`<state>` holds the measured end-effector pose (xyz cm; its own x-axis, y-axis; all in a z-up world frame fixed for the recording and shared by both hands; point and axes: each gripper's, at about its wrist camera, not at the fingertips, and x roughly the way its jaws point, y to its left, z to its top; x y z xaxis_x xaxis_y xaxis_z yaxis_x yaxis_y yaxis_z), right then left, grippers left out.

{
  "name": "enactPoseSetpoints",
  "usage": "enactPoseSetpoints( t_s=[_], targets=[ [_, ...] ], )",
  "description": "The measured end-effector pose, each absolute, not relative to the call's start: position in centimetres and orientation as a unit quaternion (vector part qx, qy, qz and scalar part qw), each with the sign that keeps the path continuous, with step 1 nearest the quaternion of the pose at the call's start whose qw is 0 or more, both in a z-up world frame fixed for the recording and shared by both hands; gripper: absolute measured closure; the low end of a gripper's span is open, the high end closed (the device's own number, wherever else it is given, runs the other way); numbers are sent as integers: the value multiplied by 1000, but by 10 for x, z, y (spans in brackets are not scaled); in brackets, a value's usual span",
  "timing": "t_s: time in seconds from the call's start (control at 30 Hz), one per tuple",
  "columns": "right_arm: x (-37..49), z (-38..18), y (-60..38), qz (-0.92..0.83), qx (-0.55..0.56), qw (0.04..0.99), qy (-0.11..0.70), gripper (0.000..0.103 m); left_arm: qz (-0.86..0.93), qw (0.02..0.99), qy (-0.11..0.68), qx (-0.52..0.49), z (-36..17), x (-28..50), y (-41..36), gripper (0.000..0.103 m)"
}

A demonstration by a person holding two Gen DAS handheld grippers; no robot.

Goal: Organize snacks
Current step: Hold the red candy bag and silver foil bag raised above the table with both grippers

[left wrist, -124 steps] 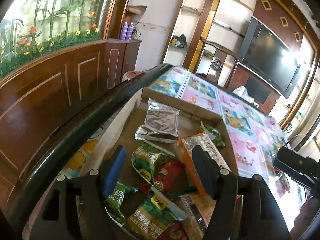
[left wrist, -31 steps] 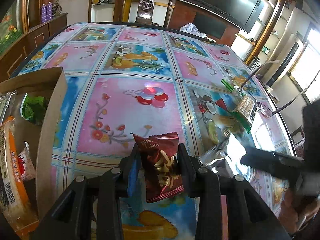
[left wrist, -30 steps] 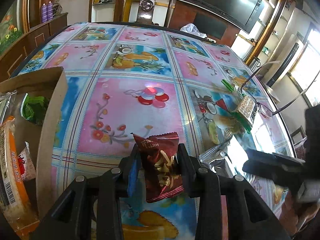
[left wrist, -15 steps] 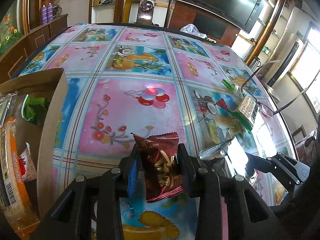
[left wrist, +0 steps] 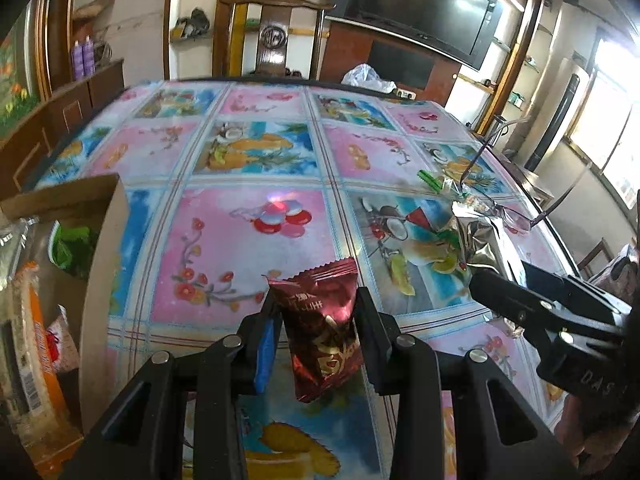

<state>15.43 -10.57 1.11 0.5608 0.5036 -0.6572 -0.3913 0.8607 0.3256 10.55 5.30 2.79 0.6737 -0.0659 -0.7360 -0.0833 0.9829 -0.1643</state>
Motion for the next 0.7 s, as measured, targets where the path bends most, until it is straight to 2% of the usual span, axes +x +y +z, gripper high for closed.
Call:
enactPoseSetpoints(
  t_s=[0.37, 0.5, 0.7],
  targets=[
    [155, 9, -104, 250, 73, 881, 394, 39, 18, 924, 378, -54, 36, 99, 44, 68],
    [154, 10, -105, 249, 78, 882, 392, 39, 24, 931, 363, -32, 41, 96, 38, 73],
    [153, 11, -105, 249, 82, 883, 390, 39, 27, 935, 354, -13, 43, 93, 32, 73]
  ],
)
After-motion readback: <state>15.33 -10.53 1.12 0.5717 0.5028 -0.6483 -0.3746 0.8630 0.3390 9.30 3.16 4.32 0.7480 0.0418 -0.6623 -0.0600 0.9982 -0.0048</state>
